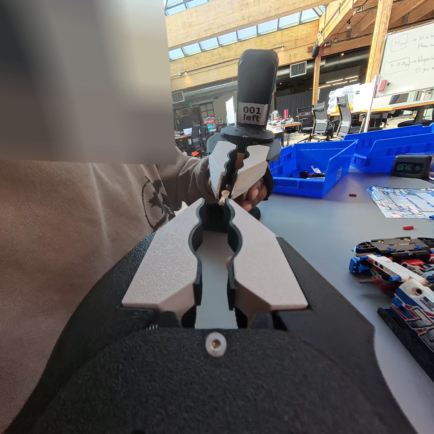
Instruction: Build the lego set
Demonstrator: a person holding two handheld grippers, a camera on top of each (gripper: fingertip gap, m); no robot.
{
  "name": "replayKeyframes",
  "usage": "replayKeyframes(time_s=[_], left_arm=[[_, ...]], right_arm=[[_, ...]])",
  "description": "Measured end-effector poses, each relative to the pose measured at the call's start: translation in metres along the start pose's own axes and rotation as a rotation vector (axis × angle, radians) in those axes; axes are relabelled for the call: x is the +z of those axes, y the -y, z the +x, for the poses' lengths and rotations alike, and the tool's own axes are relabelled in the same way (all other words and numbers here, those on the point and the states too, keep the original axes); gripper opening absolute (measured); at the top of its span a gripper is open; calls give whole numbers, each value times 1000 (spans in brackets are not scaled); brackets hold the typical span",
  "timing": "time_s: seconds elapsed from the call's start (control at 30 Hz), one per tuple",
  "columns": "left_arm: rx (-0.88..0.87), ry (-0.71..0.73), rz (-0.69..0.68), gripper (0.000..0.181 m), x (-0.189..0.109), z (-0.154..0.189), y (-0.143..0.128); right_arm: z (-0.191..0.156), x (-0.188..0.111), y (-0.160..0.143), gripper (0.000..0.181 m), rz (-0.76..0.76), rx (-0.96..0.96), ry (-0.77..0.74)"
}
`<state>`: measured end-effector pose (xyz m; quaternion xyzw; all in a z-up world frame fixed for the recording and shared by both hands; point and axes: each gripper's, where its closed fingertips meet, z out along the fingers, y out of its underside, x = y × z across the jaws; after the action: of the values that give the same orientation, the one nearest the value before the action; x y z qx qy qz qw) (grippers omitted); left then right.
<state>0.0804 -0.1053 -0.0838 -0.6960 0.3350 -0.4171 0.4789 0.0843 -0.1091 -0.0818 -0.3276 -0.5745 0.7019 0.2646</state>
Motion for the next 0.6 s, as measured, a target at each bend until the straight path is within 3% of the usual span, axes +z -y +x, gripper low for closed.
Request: replayKeyframes(time_s=[0.6], left_arm=[[-6,11,8,5,2,-2,-1]], right_arm=[[9,4,-8,1,-60,-51,-69]])
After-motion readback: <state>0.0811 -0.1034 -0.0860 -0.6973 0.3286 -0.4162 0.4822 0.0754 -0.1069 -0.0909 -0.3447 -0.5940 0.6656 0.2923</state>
